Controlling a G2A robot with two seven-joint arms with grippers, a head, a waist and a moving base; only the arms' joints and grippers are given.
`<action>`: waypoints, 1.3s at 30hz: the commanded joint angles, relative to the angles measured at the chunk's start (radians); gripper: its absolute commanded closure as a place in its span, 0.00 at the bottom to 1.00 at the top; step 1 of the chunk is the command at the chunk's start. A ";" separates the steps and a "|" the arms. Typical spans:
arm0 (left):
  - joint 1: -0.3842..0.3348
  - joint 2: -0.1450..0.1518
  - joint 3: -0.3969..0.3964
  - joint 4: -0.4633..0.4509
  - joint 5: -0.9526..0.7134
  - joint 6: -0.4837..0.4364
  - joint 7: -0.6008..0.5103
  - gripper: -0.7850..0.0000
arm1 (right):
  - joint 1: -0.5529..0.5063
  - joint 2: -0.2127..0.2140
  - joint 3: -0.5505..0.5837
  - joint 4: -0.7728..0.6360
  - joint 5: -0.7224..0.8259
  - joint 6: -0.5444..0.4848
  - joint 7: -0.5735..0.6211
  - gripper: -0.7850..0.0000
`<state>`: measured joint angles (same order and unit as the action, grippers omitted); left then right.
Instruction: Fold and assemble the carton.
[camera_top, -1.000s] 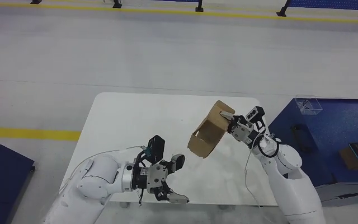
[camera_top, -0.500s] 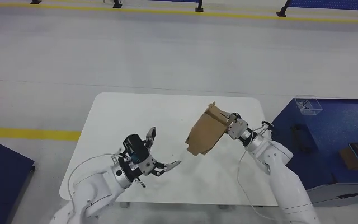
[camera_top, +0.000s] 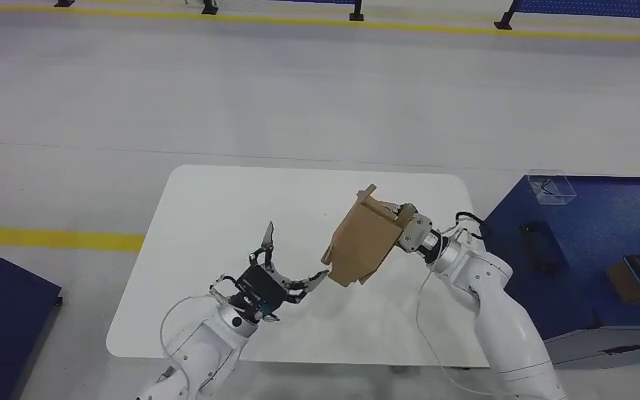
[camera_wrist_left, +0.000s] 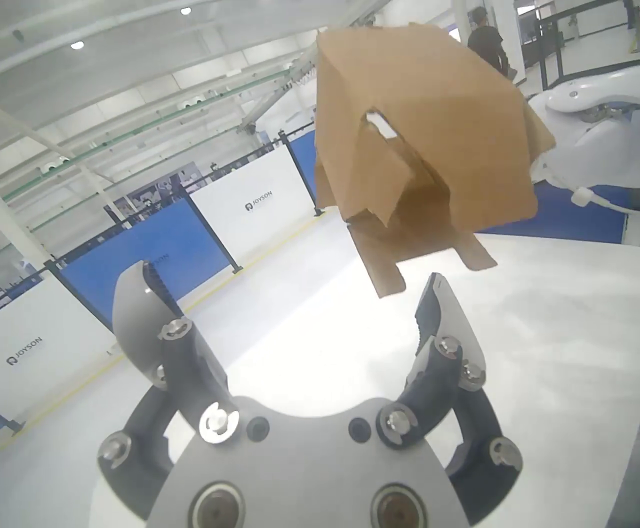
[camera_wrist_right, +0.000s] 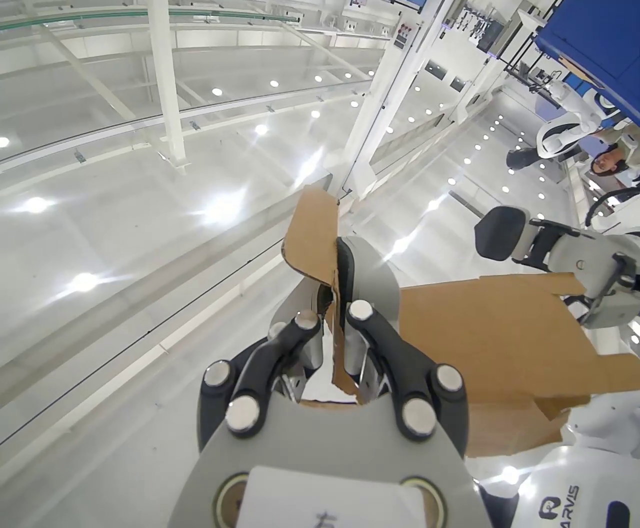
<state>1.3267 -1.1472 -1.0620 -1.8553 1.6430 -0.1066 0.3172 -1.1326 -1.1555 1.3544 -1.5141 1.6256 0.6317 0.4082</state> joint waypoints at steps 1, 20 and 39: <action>-0.004 -0.004 0.008 0.002 0.002 0.012 0.017 0.00 | -0.004 0.000 0.002 -0.001 0.006 0.003 0.002 1.00; -0.048 -0.035 0.057 -0.025 0.028 0.053 0.030 0.76 | -0.030 -0.004 0.009 -0.017 0.051 0.042 -0.009 1.00; -0.013 -0.044 0.040 -0.056 0.026 0.023 0.010 1.00 | -0.039 -0.001 0.023 -0.022 -0.002 0.055 0.017 0.00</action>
<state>1.3104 -1.1914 -1.0184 -1.9075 1.6770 -0.0772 0.3292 -1.1721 -1.1579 1.3665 -1.5396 1.6289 0.6895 0.4212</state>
